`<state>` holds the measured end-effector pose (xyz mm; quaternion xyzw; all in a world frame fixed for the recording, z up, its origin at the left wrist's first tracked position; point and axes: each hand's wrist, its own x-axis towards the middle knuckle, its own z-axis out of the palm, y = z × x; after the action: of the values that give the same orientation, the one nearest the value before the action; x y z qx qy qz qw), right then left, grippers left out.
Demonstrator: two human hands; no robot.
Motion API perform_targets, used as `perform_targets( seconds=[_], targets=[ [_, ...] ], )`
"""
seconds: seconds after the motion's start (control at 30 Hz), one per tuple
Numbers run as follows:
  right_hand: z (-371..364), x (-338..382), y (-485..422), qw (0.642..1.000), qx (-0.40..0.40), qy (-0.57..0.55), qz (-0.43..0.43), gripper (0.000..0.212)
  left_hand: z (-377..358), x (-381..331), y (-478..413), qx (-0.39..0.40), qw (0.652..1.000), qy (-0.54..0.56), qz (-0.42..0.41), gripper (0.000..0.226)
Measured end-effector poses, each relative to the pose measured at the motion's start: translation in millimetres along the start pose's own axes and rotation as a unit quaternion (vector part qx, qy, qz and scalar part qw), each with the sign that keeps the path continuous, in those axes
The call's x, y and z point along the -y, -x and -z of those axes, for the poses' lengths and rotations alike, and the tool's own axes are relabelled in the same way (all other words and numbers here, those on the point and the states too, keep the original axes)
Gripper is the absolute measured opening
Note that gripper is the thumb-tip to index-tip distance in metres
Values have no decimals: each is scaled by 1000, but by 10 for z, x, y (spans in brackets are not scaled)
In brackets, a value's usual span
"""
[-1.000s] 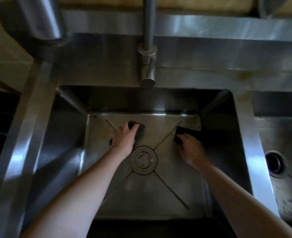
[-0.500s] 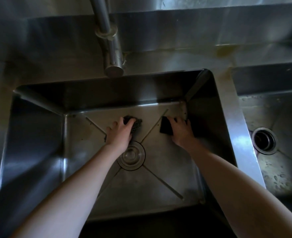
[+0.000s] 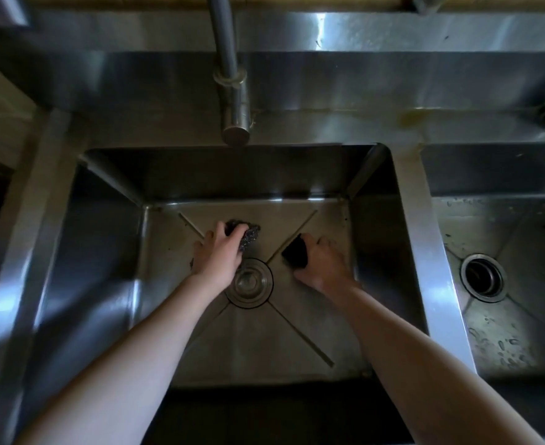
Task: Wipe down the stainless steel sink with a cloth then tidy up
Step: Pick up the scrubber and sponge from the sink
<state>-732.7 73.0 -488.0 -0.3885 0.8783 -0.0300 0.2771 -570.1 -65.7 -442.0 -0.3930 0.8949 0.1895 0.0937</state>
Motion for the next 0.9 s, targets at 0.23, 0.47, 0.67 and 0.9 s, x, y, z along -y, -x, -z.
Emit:
perform_targets(
  seconds=[0.23,0.47,0.67,0.9],
  targets=[
    [409,493,515,998,-18,-20,63,71,454,176,643,-62,996,39,46,50],
    [844,1119,1202,989,-41,5,144,63,994,413,1559,-144,982,-2,120,48],
    [1102,1744,1756,970,-69,21,234,56,1435,752,2383,-206,965,-26,159,47],
    [1402,2534,2374,940,-76,26,332,55,1992,1124,3333,-248,931,-45,262,48]
  ],
)
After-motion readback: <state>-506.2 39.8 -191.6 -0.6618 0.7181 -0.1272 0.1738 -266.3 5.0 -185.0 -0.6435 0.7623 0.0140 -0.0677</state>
